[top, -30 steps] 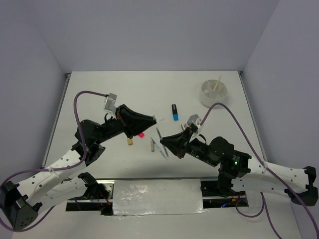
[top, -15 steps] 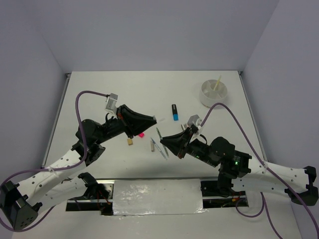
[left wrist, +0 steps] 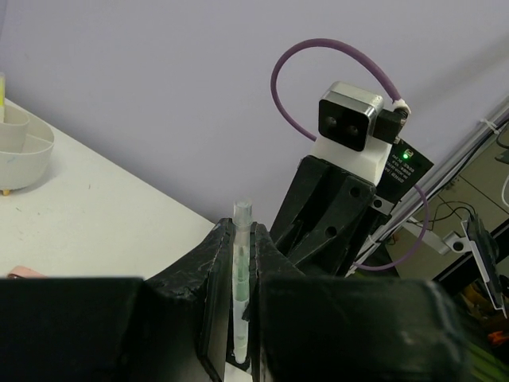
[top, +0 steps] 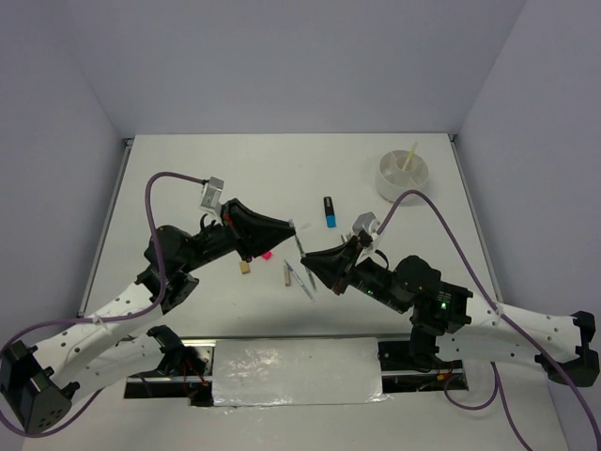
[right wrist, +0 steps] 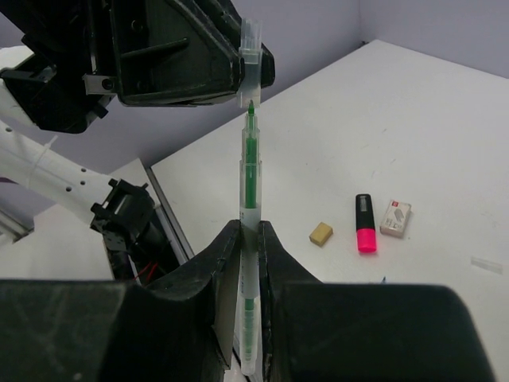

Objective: Sort the stationery into containers
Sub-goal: Close the pen cap on the pen.

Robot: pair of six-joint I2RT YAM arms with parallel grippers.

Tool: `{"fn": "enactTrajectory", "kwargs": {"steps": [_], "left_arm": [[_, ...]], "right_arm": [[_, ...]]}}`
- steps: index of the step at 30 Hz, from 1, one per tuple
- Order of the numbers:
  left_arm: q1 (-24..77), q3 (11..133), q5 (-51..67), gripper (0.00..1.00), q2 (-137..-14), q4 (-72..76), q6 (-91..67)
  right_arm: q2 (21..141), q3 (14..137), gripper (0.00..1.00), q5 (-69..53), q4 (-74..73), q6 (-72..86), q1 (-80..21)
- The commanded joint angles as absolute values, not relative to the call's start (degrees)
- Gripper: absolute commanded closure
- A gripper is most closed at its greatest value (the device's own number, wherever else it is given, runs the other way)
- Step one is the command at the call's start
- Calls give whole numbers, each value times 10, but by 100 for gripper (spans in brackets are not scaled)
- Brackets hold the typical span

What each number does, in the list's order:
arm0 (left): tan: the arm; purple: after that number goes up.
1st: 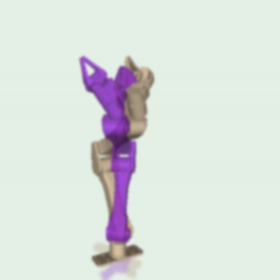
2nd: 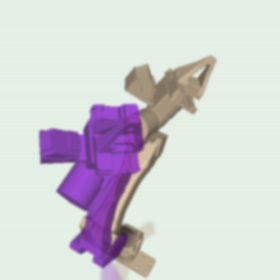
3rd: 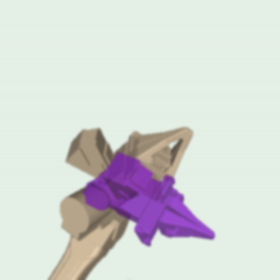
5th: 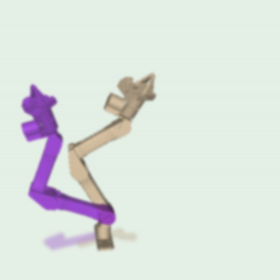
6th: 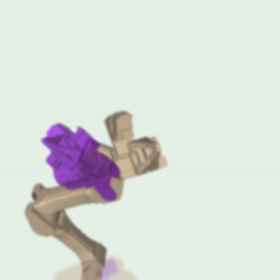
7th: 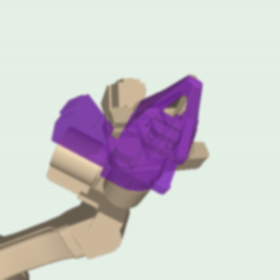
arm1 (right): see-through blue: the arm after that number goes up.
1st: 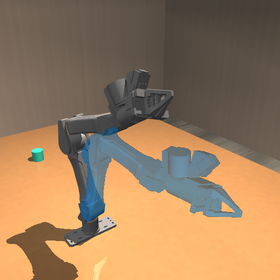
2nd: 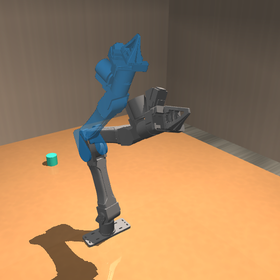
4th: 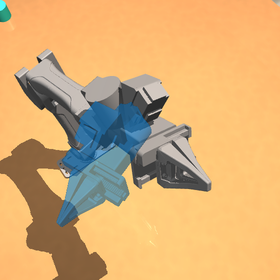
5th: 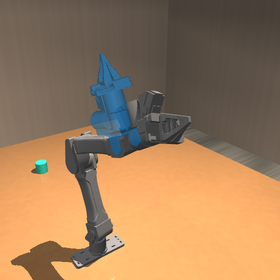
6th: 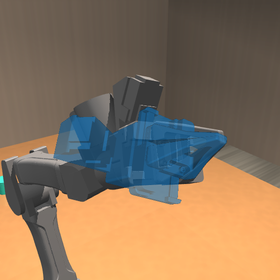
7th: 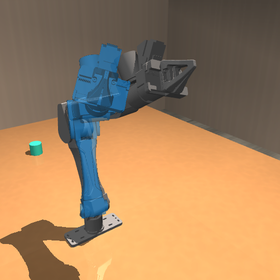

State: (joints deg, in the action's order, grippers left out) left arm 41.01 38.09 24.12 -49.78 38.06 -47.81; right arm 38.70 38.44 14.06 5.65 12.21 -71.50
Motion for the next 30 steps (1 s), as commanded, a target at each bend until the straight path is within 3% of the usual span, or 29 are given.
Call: {"fn": "enactTrajectory", "kwargs": {"steps": [1, 19, 22, 23, 26, 30], "left_arm": [[412, 379, 245, 100, -499, 405, -467], [412, 367, 246, 97, -497, 407, -473], [412, 367, 250, 88, -497, 408, -473], [412, 367, 251, 77, -496, 407, -472], [412, 367, 255, 63, -492, 402, -467], [412, 370, 256, 60, -488, 388, -458]], "right_arm": [[393, 419, 100, 156, 92, 112, -720], [418, 432, 100, 185, 141, 101, -720], [429, 432, 100, 185, 162, 98, -720], [432, 435, 100, 183, 164, 95, -720], [445, 441, 100, 175, 168, 93, -720], [448, 442, 100, 169, 171, 95, -720]]}}
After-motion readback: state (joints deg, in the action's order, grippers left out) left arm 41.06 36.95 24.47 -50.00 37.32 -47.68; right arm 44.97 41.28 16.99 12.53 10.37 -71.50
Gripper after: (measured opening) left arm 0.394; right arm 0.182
